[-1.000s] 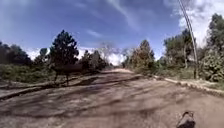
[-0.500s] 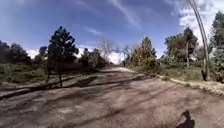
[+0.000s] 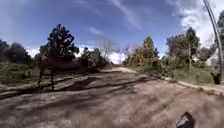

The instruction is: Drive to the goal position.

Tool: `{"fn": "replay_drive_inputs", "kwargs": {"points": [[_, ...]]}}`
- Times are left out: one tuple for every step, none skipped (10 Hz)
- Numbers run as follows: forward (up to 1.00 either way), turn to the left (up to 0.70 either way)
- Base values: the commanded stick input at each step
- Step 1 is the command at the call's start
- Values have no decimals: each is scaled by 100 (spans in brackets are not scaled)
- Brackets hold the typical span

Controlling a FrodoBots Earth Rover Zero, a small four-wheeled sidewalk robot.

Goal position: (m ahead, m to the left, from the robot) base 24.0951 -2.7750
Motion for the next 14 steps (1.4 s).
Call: {"fn": "replay_drive_inputs", "kwargs": {"points": [[100, 0], [100, 0], [100, 0], [100, 0], [100, 0], [100, 0], [100, 0], [100, 0], [100, 0], [100, 0], [100, -1], [100, -22], [100, -40], [100, -40]]}}
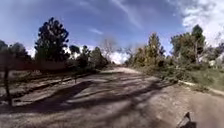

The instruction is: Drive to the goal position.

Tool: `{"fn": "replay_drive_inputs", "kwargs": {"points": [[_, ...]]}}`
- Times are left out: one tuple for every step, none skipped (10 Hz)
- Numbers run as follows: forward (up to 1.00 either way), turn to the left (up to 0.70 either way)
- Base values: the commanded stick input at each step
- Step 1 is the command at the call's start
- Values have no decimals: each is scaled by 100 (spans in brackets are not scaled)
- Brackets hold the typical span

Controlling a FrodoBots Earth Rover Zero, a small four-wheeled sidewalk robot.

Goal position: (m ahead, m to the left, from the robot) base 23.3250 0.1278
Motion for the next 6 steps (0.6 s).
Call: {"fn": "replay_drive_inputs", "kwargs": {"points": [[100, -40], [100, -40], [100, -40], [100, -40], [100, -33], [100, -7]]}}
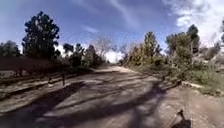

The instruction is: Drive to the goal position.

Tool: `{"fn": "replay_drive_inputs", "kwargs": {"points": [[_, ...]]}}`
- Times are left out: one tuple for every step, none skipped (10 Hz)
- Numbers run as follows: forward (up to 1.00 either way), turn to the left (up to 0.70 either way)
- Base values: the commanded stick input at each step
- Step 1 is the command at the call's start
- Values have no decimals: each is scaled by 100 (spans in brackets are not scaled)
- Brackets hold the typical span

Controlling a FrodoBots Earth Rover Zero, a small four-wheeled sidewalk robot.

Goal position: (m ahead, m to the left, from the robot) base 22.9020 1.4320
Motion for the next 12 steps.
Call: {"fn": "replay_drive_inputs", "kwargs": {"points": [[100, 0], [100, 0], [100, 0], [100, 0], [100, 0], [100, 0], [100, 0], [100, 0], [100, 0], [100, 0], [100, 0], [100, 0]]}}
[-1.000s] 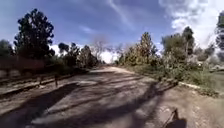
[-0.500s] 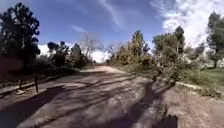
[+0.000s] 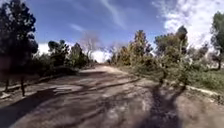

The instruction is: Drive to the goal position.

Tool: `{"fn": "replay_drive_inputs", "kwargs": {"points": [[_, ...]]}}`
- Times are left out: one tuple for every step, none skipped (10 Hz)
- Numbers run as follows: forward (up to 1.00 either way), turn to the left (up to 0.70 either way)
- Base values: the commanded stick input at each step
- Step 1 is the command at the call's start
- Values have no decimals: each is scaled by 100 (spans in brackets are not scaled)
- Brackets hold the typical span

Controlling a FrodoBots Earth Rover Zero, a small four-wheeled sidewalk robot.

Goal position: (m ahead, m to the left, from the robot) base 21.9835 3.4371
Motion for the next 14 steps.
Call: {"fn": "replay_drive_inputs", "kwargs": {"points": [[100, 0], [100, 0], [100, 0], [100, 0], [100, 0], [100, 0], [100, 0], [100, 0], [100, 0], [100, 0], [100, 0], [100, -40], [100, -28], [100, -1]]}}
